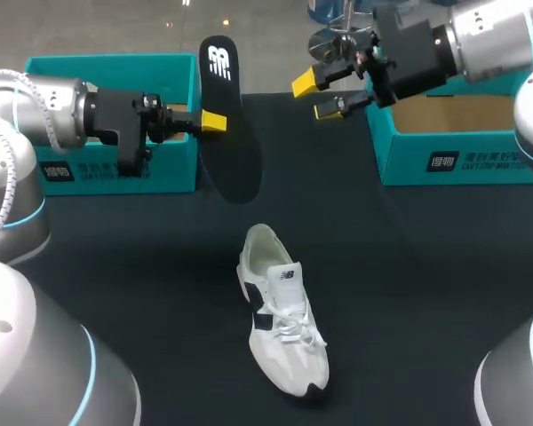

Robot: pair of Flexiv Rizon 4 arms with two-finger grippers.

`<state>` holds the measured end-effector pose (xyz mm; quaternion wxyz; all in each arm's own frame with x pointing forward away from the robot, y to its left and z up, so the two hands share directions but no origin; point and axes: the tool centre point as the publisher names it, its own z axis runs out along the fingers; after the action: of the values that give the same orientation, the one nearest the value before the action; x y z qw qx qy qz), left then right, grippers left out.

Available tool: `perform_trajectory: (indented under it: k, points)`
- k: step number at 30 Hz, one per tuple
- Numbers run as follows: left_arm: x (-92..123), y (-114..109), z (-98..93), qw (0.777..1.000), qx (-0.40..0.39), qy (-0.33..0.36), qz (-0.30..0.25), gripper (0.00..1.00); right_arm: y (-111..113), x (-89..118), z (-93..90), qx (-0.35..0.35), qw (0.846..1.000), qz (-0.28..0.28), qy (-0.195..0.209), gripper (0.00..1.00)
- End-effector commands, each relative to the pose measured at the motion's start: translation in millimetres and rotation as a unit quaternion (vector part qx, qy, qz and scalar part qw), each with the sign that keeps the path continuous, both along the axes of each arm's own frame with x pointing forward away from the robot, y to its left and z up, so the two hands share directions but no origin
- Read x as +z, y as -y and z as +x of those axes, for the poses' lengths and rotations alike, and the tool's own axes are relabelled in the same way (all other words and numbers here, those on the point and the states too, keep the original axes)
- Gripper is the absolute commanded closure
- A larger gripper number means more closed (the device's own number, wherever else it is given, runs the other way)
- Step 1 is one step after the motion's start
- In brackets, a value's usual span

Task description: Take the shoe out of the shoebox, open the shoe tongue, remove and reinsert the insole, then place the shoe into the shoebox

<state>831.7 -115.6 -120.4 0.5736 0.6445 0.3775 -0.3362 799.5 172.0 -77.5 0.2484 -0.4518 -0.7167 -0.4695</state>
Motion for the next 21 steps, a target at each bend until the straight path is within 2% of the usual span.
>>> perform_trajectory:
  k: [1, 9, 21]
  points:
    - [-0.8, 0.6, -0.1, 1.0, 0.001, 0.001, -0.001, 1.0, -24.2, -8.2, 21.2, 0.015, 1.0, -0.001, -0.003, 0.0]
    - [-0.8, 0.6, -0.1, 1.0, 0.001, 0.001, -0.001, 1.0, -52.0, -24.5, 28.1, 0.045, 0.999, 0.008, -0.007, 0.0]
    - [-0.8, 0.6, -0.1, 1.0, 0.001, 0.001, -0.001, 1.0, -85.6, -40.6, 20.3, 0.071, 0.997, 0.025, -0.021, 0.0]
